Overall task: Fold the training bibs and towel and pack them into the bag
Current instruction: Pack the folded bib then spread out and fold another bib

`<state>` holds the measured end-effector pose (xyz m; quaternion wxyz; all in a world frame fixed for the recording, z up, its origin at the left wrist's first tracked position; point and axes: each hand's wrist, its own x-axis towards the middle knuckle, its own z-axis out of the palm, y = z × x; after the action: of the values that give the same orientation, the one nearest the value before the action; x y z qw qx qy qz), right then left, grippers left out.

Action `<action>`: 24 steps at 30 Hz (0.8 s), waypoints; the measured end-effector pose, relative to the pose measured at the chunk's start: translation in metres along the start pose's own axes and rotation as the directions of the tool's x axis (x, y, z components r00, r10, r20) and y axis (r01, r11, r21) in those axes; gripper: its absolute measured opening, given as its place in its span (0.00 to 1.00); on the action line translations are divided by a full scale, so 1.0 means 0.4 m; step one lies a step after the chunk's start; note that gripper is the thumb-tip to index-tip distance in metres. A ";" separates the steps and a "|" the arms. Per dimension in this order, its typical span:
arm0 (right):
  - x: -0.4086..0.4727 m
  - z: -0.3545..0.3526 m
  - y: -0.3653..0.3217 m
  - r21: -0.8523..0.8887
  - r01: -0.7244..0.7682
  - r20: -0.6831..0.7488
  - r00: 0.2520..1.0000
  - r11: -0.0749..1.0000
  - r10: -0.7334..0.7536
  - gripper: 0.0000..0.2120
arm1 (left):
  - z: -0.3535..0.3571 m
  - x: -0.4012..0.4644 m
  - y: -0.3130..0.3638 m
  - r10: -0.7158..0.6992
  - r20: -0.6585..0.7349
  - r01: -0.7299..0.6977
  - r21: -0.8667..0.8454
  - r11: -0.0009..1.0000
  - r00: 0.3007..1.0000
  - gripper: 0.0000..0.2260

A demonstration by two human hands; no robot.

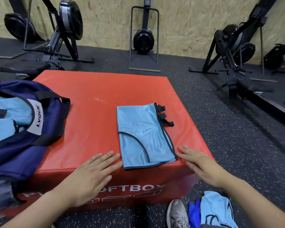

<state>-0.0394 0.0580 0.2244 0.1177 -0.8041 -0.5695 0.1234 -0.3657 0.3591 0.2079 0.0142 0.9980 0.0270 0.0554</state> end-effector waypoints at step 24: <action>0.054 -0.026 -0.112 0.043 0.250 -0.229 0.945 0.967 -0.234 0.26 | -0.112 0.052 0.023 -0.067 -0.066 0.027 -0.482 0.876 0.996 0.25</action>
<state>-0.0687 0.0922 0.2476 0.2236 -0.7320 -0.6424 0.0376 -0.3497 0.3523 0.2552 0.2617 0.9592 0.0371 0.1002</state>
